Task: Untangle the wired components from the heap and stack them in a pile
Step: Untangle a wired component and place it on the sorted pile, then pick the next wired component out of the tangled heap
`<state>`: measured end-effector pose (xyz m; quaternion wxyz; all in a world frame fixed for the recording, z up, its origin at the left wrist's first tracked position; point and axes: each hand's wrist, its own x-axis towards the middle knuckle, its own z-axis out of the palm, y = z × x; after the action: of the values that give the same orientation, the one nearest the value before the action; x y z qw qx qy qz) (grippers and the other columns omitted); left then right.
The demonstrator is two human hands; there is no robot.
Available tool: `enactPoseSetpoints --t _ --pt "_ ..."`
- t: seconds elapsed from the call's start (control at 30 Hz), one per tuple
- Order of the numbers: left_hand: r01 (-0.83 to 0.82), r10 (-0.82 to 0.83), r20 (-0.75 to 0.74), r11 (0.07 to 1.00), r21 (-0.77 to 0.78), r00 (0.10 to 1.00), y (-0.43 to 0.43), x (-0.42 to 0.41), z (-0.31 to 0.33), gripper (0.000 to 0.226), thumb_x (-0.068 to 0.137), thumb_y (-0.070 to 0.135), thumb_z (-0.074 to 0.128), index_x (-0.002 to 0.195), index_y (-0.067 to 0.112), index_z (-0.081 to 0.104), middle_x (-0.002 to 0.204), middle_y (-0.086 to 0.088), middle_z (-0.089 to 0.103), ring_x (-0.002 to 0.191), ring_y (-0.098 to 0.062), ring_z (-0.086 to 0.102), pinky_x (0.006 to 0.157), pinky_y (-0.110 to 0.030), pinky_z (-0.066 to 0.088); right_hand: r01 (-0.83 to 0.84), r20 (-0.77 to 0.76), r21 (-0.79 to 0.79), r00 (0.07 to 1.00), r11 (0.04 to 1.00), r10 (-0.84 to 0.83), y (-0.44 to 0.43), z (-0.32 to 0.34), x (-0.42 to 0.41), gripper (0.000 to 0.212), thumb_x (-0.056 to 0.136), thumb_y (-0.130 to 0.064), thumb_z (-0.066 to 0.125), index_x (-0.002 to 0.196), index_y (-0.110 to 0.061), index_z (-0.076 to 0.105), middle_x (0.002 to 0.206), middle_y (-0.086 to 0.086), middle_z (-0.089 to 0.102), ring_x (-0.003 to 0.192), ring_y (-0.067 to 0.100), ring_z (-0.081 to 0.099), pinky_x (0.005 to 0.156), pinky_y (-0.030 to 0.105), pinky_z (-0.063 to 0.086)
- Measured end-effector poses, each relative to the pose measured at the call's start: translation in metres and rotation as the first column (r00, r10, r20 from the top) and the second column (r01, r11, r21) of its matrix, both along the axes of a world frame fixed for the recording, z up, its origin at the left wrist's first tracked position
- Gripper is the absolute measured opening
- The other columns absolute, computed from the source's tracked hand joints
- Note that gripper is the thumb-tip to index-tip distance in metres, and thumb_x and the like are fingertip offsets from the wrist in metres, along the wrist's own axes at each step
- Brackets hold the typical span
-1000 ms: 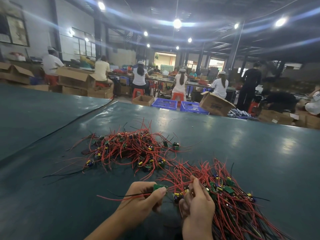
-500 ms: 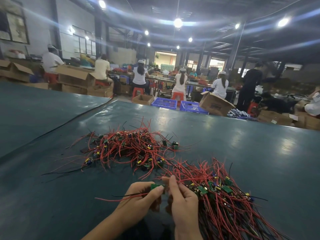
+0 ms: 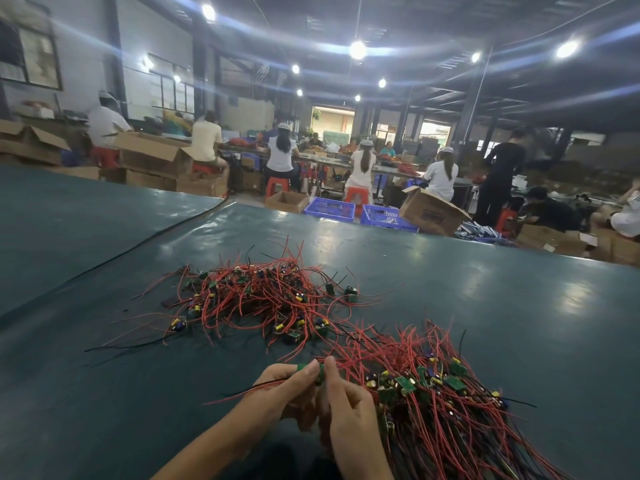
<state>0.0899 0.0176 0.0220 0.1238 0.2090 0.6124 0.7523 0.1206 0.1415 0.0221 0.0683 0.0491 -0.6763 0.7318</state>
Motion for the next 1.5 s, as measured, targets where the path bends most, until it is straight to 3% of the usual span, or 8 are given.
enactPoseSetpoints --t 0.13,0.23,0.33,0.43,0.6,1.13,1.33,1.5 --pt "-0.128 0.134 0.125 0.99 -0.058 0.983 0.001 -0.003 -0.008 0.042 0.072 0.053 0.078 0.067 0.013 0.067 0.06 -0.003 0.061 0.057 -0.016 0.059 0.057 -0.025 0.047 0.039 0.099 -0.022 0.994 0.999 -0.036 0.002 0.001 0.0 0.051 0.094 -0.034 0.053 0.055 -0.008 0.074 0.055 0.011 0.066 0.055 0.023 0.062 0.057 0.026 0.05" --pt "-0.201 0.166 -0.147 0.944 -0.262 0.975 -0.005 -0.008 -0.012 0.039 0.068 0.06 0.07 0.082 0.024 0.072 0.077 0.005 0.068 0.072 -0.008 0.063 0.067 -0.026 0.048 0.218 0.12 -0.1 0.971 0.971 -0.206 0.009 -0.004 -0.004 0.058 0.1 -0.024 0.049 0.045 -0.011 0.059 0.044 0.007 0.044 0.042 0.018 0.04 0.044 0.026 0.034" --pt "-0.528 0.123 -0.598 0.629 -0.57 0.792 -0.015 -0.015 -0.023 0.04 0.078 0.063 0.055 0.112 0.042 0.062 0.127 0.029 0.052 0.121 0.007 0.042 0.101 -0.024 0.038 0.392 0.174 -0.271 0.918 0.879 -0.356 0.016 -0.001 -0.006 0.052 0.101 -0.03 0.046 0.054 -0.011 0.051 0.044 0.0 0.029 0.036 0.01 0.023 0.038 0.022 0.019" --pt "-0.553 -0.062 -0.589 0.278 -0.785 0.805 -0.019 -0.021 -0.039 0.057 0.089 0.067 0.039 0.142 0.043 0.037 0.16 0.012 0.013 0.145 -0.005 0.009 0.117 -0.032 0.013 0.463 0.197 -0.384 0.886 0.799 -0.419 0.024 0.002 -0.009 0.047 0.103 -0.035 0.041 0.074 -0.004 0.061 0.05 0.0 0.038 0.036 0.009 0.024 0.034 0.02 0.02" --pt "-0.564 -0.11 -0.577 0.131 -0.815 0.809 -0.017 -0.024 -0.046 0.07 0.094 0.067 0.02 0.154 0.029 0.017 0.162 0.011 0.01 0.146 -0.006 0.007 0.117 -0.035 0.005 0.469 0.19 -0.398 0.883 0.788 -0.429 0.027 0.001 -0.012 0.03 0.104 -0.03 0.04 0.098 -0.013 0.063 0.059 0.0 0.048 0.036 0.006 0.029 0.033 0.02 0.023" --pt "-0.645 0.155 -0.952 0.762 -0.054 0.264 -0.001 -0.003 -0.018 0.014 0.084 0.017 0.063 0.074 0.013 0.072 0.086 0.012 0.07 0.08 -0.005 0.061 0.068 -0.029 0.051 0.187 0.12 -0.112 0.978 0.976 -0.174 0.007 -0.002 -0.008 0.013 0.097 -0.013 0.055 0.107 -0.015 0.063 0.062 0.001 0.069 0.054 0.012 0.061 0.054 0.023 0.052" --pt "-0.459 0.294 -0.643 0.883 -0.101 0.707 0.001 0.001 -0.022 0.018 0.095 0.033 0.05 0.087 0.018 0.056 0.075 0.001 0.067 0.069 -0.017 0.064 0.064 -0.036 0.053 0.158 0.101 0.017 0.982 0.987 -0.159 0.008 -0.004 -0.005 0.024 0.092 0.006 0.056 0.087 -0.009 0.074 0.069 0.002 0.074 0.056 0.006 0.064 0.054 0.017 0.05" --pt "-0.55 0.404 -0.437 0.785 -0.286 0.803 -0.001 -0.013 -0.029 0.012 0.098 0.021 0.053 0.088 0.026 0.058 0.074 -0.006 0.063 0.063 -0.009 0.057 0.057 -0.019 0.044 0.215 -0.075 0.172 0.976 0.961 -0.204 0.006 -0.01 -0.005 0.03 0.094 0.0 0.057 0.093 -0.025 0.073 0.085 -0.005 0.074 0.057 0.008 0.059 0.057 0.021 0.05"
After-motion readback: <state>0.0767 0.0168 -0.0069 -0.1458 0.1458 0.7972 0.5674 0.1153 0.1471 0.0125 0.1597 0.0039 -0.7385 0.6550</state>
